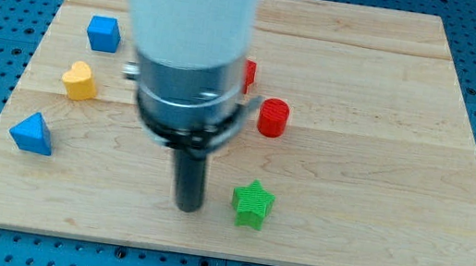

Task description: Move the green circle to the left of the green star

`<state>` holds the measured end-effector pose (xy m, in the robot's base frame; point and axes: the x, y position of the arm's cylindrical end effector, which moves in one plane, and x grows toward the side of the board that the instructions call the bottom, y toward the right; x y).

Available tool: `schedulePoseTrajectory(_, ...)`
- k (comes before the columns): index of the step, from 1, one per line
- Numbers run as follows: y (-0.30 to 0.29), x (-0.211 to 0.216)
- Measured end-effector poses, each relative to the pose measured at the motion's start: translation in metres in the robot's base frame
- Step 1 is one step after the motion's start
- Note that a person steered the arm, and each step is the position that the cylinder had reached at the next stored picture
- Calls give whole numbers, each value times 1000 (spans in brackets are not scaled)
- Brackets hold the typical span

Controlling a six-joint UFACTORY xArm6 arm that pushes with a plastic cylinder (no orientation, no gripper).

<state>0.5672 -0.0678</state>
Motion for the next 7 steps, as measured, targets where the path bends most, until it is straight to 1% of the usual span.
schedulePoseTrajectory(1, -71, -61)
schedulePoseTrajectory(2, -98, -133)
schedulePoseTrajectory(3, -72, -199)
schedulePoseTrajectory(4, -40, -235)
schedulePoseTrajectory(5, -61, -256)
schedulePoseTrajectory(6, -3, -266)
schedulePoseTrajectory(7, 92, -266)
